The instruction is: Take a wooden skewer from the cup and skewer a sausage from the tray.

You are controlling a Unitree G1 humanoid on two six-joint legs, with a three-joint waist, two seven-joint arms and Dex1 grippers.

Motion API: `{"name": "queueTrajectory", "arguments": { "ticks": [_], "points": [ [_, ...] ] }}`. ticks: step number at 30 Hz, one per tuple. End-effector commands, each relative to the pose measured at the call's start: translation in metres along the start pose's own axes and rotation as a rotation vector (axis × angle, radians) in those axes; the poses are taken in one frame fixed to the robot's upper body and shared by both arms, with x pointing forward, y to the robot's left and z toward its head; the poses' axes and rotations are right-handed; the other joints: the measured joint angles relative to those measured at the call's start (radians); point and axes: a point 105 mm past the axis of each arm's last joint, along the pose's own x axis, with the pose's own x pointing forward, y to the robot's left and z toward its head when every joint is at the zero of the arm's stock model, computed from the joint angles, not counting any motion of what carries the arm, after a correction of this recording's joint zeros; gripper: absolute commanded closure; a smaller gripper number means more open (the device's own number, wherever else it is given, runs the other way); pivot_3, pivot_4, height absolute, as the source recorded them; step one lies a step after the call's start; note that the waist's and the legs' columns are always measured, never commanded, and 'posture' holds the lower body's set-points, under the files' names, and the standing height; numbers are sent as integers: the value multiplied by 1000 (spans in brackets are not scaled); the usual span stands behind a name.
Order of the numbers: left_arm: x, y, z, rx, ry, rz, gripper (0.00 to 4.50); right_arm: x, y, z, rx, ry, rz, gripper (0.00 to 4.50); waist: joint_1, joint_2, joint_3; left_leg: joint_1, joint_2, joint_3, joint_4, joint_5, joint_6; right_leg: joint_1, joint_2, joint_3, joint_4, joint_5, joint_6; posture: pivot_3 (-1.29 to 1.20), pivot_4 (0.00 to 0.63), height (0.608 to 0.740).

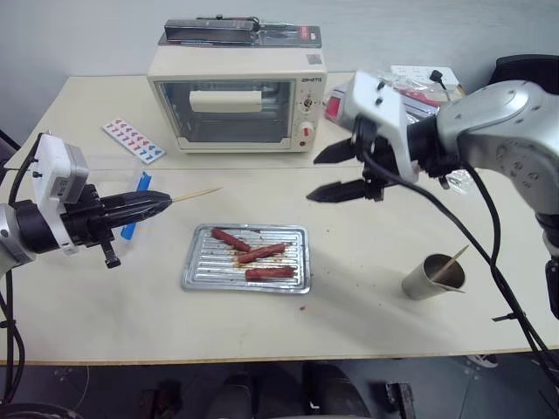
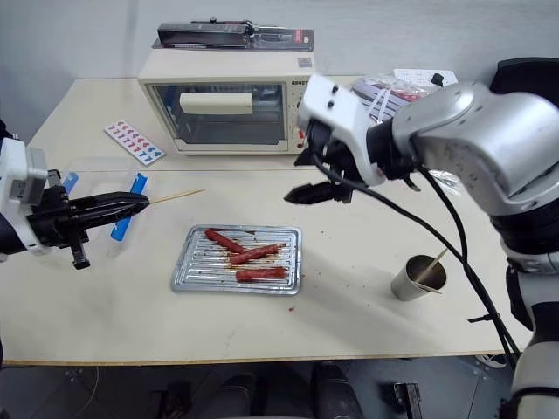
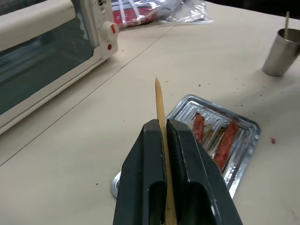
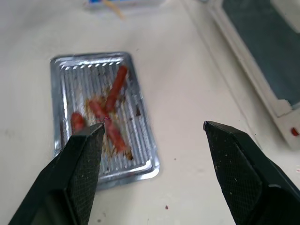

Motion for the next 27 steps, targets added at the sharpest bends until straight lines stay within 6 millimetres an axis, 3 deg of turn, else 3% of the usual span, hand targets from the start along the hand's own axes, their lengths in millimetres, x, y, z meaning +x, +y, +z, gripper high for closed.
{"name": "queueTrajectory", "arguments": {
  "ticks": [1, 6, 20, 27],
  "points": [
    [-5, -9, 10, 44, -5, -40, 4500, 6, 15, -7, -81, 31, 48, 1385, 0, 0, 0, 0, 0, 0, 0, 0, 0, 0, 0, 0, 0, 0, 0, 0, 150, 740],
    [-6, -13, 4, 34, 35, -75, 4500, 30, 29, -22, -101, 46, 86, 2549, -4, 0, 0, 0, 0, 1, 0, 0, 0, -1, 0, 0, 1, 0, 0, 0, 150, 740],
    [-9, -20, -3, 70, 125, -184, 4500, 95, 48, -44, -143, 55, 118, 2549, -4, 0, 0, 1, 0, 0, 0, 0, 0, 0, 0, 0, 2, 0, 0, 0, 150, 740],
    [-11, -17, -4, 86, 141, -195, 4500, 115, 58, -52, -161, 48, 146, 2549, -5, 0, 0, 1, 0, 0, 0, 0, -1, -1, 0, 0, 2, 0, 0, 0, 150, 740]
  ]
}}
